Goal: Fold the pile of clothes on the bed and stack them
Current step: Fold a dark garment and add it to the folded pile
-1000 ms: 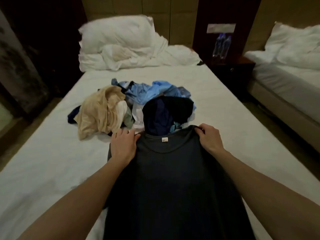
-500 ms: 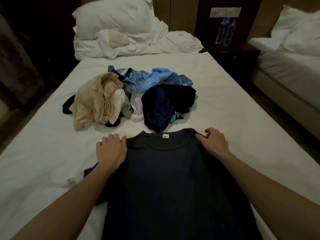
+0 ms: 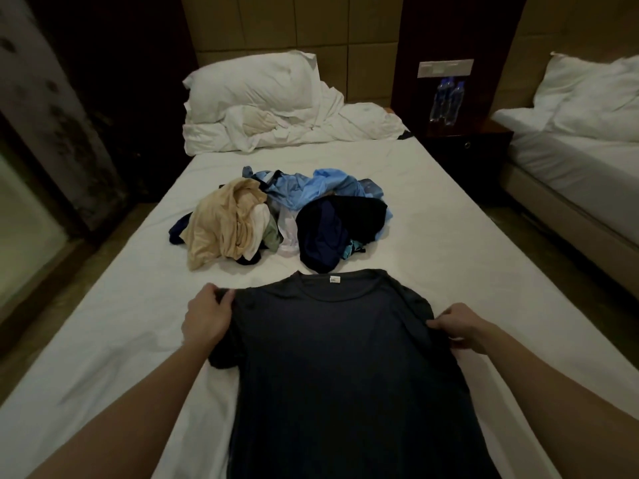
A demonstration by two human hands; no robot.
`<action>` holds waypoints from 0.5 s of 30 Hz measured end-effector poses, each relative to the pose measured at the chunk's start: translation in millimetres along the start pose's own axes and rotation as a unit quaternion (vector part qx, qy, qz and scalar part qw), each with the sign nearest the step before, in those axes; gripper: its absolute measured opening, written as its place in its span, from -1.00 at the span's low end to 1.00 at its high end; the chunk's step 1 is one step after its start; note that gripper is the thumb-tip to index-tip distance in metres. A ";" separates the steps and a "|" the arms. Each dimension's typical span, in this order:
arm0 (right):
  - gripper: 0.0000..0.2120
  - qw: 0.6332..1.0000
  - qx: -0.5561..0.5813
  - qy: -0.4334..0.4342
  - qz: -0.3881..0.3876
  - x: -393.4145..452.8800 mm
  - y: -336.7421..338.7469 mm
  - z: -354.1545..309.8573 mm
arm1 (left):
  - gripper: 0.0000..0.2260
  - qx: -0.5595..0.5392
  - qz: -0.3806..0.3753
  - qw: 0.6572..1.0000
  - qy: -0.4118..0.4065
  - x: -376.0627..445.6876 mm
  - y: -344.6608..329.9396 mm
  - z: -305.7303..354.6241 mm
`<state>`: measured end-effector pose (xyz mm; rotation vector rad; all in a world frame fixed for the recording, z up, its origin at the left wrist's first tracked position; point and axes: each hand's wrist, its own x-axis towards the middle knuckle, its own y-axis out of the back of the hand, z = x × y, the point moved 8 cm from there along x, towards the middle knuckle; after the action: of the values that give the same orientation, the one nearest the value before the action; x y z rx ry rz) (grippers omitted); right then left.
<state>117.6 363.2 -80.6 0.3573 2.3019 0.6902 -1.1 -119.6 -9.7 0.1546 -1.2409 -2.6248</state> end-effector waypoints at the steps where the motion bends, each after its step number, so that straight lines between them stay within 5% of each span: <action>1: -0.78 1.000 -0.002 0.006 -0.007 -0.1 -3.5 0.2 | -0.72 -0.037 0.009 0.999 -0.007 0.0 5.2 13.5; 8: -0.84 0.988 0.000 0.119 0.094 -6.2 -9.5 -27.5 | -0.68 -0.240 -0.199 0.950 0.018 -33.7 -58.5 94.9; 10: -0.83 0.983 0.029 0.122 0.137 -5.9 -4.5 -24.2 | -0.68 -0.251 -0.197 0.948 0.001 -45.6 -75.3 96.8; 13: -0.83 0.970 0.077 0.107 0.203 -10.3 10.1 -11.1 | -0.71 -0.045 -0.204 0.966 -0.153 -62.1 -97.1 78.8; 15: -0.73 0.960 0.106 0.107 0.238 -16.6 21.3 -6.7 | -0.58 0.133 -0.259 0.913 -0.284 -80.8 -123.2 58.6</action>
<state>126.1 371.0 -55.3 1.0047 2.5259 0.7391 45.5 20.4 -68.0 -0.3078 -1.9864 -3.0500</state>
